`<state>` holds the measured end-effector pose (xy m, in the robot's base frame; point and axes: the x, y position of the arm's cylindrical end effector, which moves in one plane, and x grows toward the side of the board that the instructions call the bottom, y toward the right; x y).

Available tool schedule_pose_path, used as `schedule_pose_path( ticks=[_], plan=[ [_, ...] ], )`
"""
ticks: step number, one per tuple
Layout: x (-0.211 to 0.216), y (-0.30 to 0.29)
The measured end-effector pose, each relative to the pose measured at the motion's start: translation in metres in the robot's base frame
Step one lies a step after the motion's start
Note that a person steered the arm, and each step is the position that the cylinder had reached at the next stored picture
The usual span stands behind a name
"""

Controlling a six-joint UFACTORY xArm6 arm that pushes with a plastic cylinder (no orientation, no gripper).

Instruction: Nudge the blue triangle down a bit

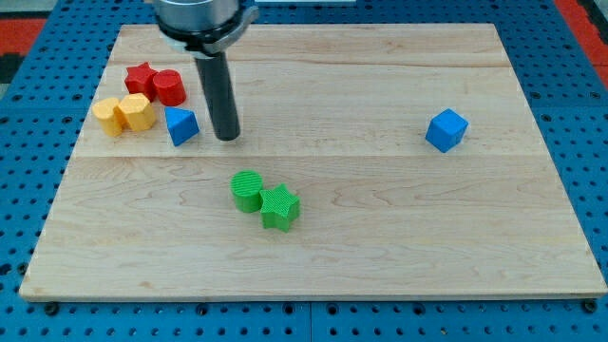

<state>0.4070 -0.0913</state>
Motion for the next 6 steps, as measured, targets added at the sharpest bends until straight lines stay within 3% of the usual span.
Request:
schedule_pose_path(
  ticks=[2,4,6],
  plan=[
    [-0.004,-0.021],
    [-0.034,-0.029],
    [-0.029,-0.040]
  ],
)
